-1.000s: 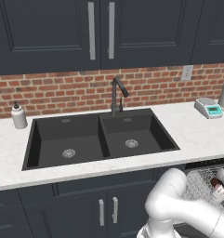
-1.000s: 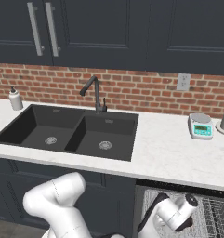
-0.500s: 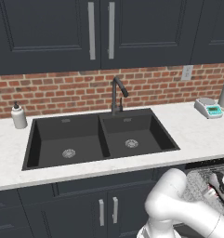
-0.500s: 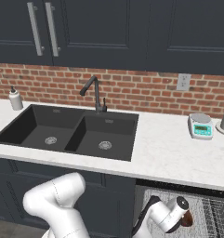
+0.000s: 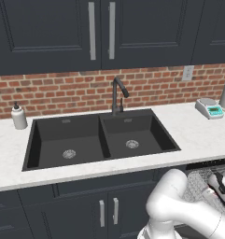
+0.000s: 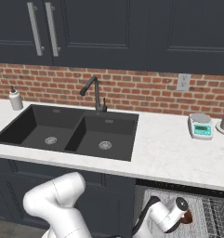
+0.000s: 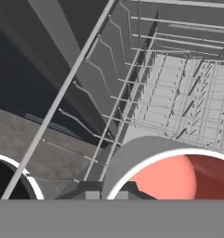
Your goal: Pick up the cup and bowl from the counter, place them in the dishwasher, and close the dishwasher door.
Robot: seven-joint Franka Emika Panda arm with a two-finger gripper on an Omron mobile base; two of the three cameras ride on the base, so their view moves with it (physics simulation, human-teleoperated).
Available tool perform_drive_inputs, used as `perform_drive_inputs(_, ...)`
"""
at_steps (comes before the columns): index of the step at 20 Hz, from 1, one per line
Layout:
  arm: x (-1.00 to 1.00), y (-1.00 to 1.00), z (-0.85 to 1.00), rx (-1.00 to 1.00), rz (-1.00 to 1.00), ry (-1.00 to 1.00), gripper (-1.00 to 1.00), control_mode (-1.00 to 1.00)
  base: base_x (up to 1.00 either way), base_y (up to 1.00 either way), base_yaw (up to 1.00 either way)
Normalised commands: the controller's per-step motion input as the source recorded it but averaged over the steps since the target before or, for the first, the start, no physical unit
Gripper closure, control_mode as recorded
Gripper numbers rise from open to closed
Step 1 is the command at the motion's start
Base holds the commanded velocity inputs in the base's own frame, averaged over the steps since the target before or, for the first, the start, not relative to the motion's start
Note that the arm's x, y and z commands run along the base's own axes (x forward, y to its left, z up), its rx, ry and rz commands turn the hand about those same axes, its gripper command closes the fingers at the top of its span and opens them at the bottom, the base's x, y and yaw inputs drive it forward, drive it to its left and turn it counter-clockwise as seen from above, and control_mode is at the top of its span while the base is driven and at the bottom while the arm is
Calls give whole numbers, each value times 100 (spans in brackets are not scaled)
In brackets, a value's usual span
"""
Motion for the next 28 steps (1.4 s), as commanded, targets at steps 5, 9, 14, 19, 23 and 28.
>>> perform_drive_inputs(5,0,-2,-9,0,0,0,100,-100,0,0,0)
perform_drive_inputs(9,0,0,0,0,0,0,-100,-100,0,0,0)
perform_drive_inputs(14,0,0,2,0,0,-2,-100,-100,0,0,0)
perform_drive_inputs(19,-1,-11,25,-1,5,-1,-100,-100,0,0,0)
perform_drive_inputs(23,-19,-4,78,-1,2,-8,-100,-100,0,0,0)
perform_drive_inputs(28,-34,-13,91,-1,0,-6,-100,-100,0,0,0)
